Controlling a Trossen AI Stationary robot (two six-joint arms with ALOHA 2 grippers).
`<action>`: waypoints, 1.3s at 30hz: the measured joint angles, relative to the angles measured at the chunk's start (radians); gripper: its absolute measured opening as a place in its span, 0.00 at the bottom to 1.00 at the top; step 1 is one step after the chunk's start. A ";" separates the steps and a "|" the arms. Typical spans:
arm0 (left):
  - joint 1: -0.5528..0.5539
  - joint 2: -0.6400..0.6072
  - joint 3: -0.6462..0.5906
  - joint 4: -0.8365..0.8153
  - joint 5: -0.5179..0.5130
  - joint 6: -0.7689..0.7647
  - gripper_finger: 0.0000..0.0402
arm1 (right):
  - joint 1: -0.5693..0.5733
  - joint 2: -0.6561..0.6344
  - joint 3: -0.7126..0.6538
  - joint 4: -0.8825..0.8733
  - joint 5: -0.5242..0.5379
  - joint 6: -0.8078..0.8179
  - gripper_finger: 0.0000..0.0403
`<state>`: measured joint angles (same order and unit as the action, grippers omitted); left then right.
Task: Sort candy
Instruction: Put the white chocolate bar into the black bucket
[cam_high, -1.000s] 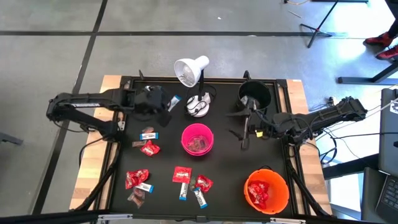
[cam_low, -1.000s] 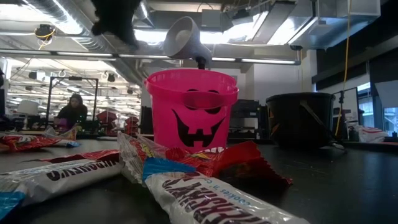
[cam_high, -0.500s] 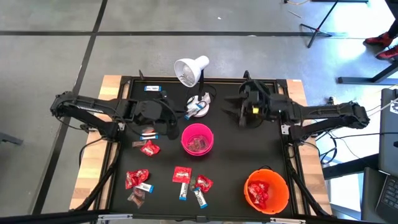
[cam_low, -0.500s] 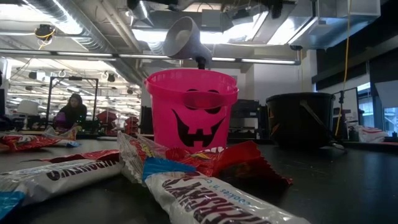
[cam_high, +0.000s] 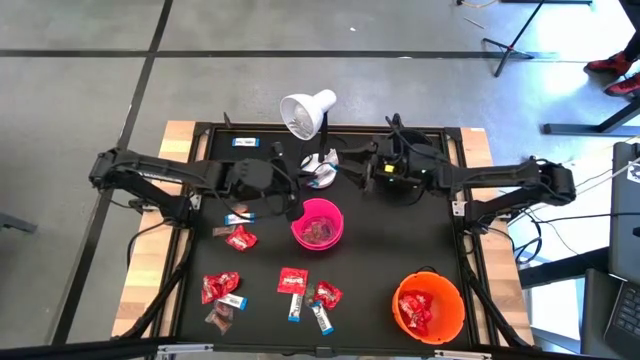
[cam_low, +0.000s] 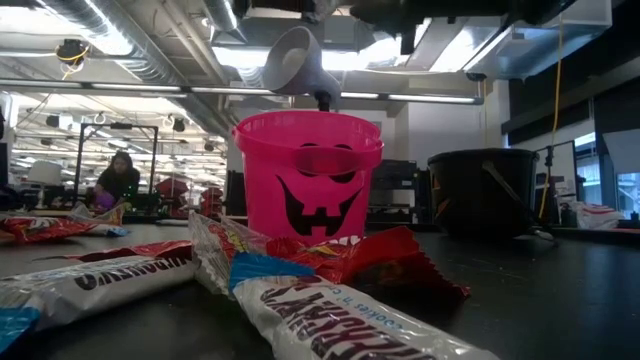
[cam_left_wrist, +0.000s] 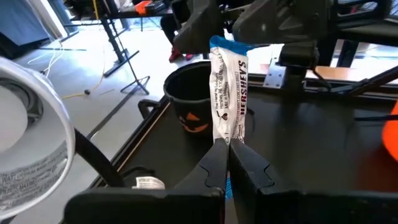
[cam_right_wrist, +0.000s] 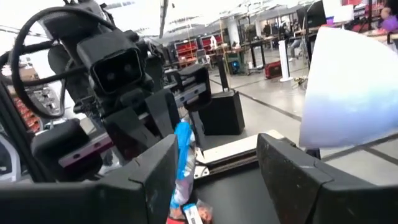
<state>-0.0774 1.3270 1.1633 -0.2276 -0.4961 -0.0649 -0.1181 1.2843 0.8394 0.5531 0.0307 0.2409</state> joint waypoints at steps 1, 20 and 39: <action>0.001 0.005 0.000 0.001 -0.001 0.000 0.00 | 0.000 0.006 0.000 0.002 0.000 0.002 0.54; -0.003 0.009 0.000 0.021 -0.017 -0.012 0.00 | 0.000 0.023 0.000 0.027 -0.067 0.042 0.53; -0.005 0.009 -0.001 0.025 -0.014 -0.038 0.00 | -0.001 0.023 0.000 0.032 -0.142 -0.005 0.02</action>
<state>-0.0822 1.3361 1.1625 -0.2027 -0.5097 -0.1024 -0.1191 1.3074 0.8391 0.5850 -0.1118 0.2359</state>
